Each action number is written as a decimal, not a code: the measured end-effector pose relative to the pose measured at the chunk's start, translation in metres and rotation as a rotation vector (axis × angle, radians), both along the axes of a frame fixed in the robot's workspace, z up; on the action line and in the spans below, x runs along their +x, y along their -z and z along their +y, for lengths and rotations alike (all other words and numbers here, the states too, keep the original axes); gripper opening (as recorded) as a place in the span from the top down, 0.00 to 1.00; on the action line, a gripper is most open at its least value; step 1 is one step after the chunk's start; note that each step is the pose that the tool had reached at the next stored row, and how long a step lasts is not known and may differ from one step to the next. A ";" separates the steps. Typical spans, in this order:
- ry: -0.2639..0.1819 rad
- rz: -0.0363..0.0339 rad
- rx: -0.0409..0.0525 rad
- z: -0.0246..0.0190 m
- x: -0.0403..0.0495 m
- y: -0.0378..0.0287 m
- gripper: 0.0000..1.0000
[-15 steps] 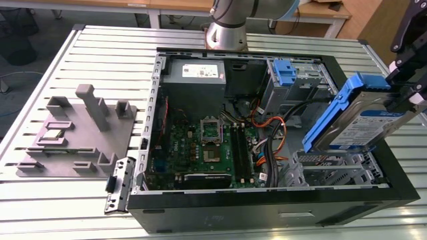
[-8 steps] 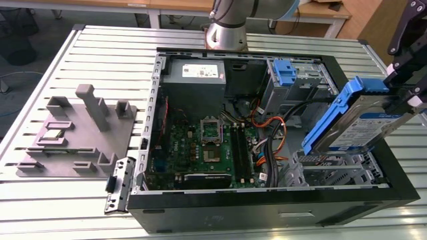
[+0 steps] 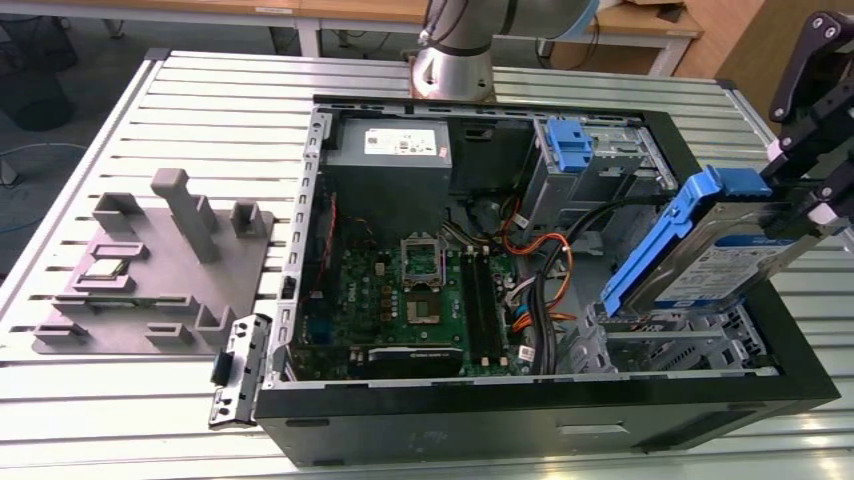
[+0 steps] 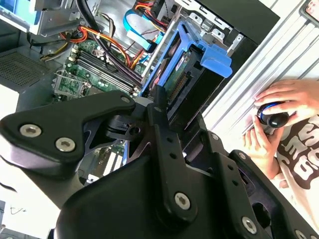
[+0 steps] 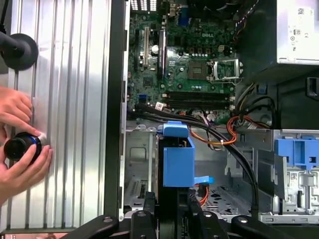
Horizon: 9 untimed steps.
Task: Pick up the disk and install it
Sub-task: 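Insert the disk into the insertion slot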
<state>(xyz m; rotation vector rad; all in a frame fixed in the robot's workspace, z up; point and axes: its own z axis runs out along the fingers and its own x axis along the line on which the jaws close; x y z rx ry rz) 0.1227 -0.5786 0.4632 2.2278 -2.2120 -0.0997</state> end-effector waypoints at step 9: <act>0.000 0.0000 -0.0001 -0.0002 0.0014 0.0050 0.65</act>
